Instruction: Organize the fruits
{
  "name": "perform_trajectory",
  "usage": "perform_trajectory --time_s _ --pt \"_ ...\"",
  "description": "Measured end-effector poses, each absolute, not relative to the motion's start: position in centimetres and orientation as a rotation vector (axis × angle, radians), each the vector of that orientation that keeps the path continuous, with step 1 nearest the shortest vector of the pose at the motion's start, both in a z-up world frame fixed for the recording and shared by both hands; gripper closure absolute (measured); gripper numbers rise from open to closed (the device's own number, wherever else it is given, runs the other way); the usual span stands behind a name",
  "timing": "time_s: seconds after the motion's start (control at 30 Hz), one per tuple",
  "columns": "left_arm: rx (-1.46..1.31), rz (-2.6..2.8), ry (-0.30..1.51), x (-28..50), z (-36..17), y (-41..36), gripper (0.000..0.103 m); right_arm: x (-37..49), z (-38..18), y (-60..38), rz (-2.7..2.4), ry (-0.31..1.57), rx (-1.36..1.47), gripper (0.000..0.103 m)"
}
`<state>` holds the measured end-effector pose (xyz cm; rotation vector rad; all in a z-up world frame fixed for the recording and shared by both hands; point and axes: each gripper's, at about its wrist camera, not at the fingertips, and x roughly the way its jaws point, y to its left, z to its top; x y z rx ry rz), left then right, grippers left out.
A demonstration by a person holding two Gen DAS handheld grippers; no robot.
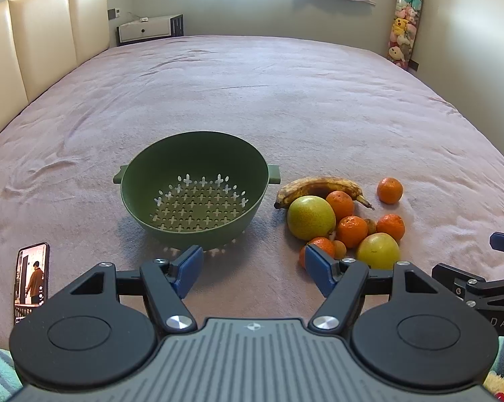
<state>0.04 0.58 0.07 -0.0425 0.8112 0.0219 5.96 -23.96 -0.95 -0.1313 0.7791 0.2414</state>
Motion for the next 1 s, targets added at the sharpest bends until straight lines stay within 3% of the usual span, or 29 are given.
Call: perform_trajectory --time_s 1.0 --pt "-0.04 0.025 0.81 -0.01 -0.08 0.35 0.021 5.97 -0.86 -24.01 0.241 0.781 -0.132 0.004"
